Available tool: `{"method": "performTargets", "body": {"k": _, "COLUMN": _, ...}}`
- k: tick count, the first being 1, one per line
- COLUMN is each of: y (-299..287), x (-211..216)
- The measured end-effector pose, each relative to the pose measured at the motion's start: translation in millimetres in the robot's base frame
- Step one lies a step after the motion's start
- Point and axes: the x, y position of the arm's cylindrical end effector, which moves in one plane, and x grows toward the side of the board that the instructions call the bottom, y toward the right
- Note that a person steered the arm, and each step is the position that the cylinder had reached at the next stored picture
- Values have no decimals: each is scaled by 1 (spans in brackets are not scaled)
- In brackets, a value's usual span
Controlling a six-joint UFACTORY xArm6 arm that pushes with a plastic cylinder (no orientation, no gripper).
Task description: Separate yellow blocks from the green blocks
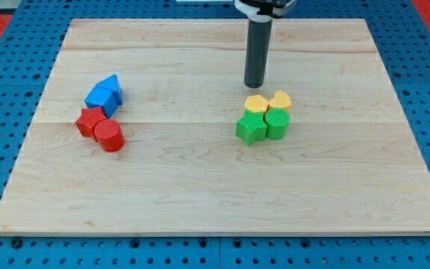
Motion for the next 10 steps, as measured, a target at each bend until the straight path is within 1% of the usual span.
{"method": "performTargets", "body": {"k": 1, "y": 20, "x": -30}}
{"method": "performTargets", "body": {"k": 2, "y": -43, "x": -23}}
{"method": "performTargets", "body": {"k": 3, "y": -55, "x": 40}}
{"method": "performTargets", "body": {"k": 5, "y": -35, "x": 55}}
{"method": "performTargets", "body": {"k": 7, "y": 60, "x": 55}}
{"method": "performTargets", "body": {"k": 8, "y": 84, "x": 51}}
{"method": "performTargets", "body": {"k": 9, "y": 51, "x": 4}}
{"method": "performTargets", "body": {"k": 10, "y": -19, "x": -28}}
